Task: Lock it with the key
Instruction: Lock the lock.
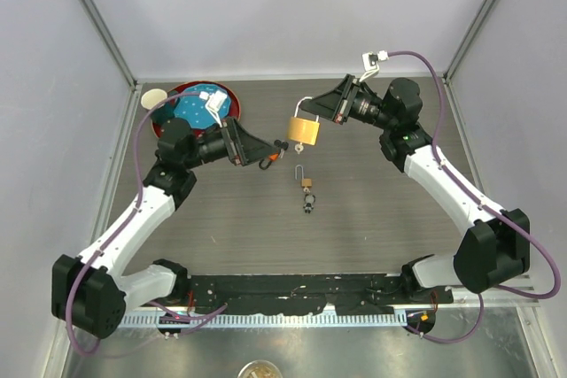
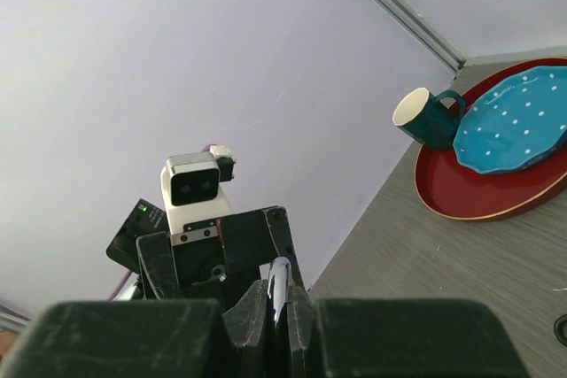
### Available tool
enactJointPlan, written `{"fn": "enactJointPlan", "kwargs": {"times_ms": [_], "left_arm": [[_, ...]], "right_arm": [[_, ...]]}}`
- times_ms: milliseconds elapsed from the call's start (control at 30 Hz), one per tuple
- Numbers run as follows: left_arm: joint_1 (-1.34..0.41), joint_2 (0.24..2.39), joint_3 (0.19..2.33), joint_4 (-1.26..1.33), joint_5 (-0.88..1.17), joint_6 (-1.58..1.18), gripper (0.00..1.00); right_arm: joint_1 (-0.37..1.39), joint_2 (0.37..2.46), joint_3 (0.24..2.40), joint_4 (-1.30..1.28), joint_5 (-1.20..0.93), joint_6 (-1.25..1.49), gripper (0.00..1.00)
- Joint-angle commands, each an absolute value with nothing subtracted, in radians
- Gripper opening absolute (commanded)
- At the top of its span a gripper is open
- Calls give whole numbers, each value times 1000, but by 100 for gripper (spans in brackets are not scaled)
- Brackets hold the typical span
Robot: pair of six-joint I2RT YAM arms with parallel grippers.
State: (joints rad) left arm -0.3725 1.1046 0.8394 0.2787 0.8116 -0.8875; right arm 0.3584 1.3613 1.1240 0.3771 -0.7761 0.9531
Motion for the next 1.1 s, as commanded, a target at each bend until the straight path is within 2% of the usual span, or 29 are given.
{"fn": "enactJointPlan", "kwargs": {"times_ms": [0, 267, 367, 400, 467, 500, 767, 867, 933, 967, 1067], "left_arm": [[-409, 1143, 835, 458, 805, -957, 84], [-494, 1281, 874, 606, 799, -997, 80], [-503, 1318, 885, 658, 805, -1025, 71], [-506, 1325, 885, 678, 808, -1044, 63], [-511, 1341, 882, 730, 814, -1063, 58], [-512, 1344, 882, 739, 818, -1074, 51], [-546, 1365, 877, 793, 818, -1092, 33], [-552, 1364, 873, 793, 819, -1092, 17], [-552, 1361, 867, 795, 818, -1092, 10], [-554, 1355, 861, 795, 818, -1092, 3], [-555, 1345, 844, 795, 815, -1095, 0]], "right_arm": [[354, 1318, 1187, 456, -756, 993, 2], [354, 1333, 1163, 477, -756, 1006, 2], [353, 1333, 1157, 482, -758, 1011, 1], [353, 1333, 1158, 480, -756, 1011, 1], [351, 1330, 1155, 477, -753, 1006, 2], [350, 1330, 1155, 477, -753, 1006, 2], [347, 1333, 1151, 476, -750, 1008, 2], [344, 1330, 1149, 477, -749, 1005, 2], [341, 1328, 1147, 477, -746, 1006, 2], [342, 1328, 1147, 476, -746, 1006, 2], [336, 1327, 1146, 477, -741, 1005, 1]]}}
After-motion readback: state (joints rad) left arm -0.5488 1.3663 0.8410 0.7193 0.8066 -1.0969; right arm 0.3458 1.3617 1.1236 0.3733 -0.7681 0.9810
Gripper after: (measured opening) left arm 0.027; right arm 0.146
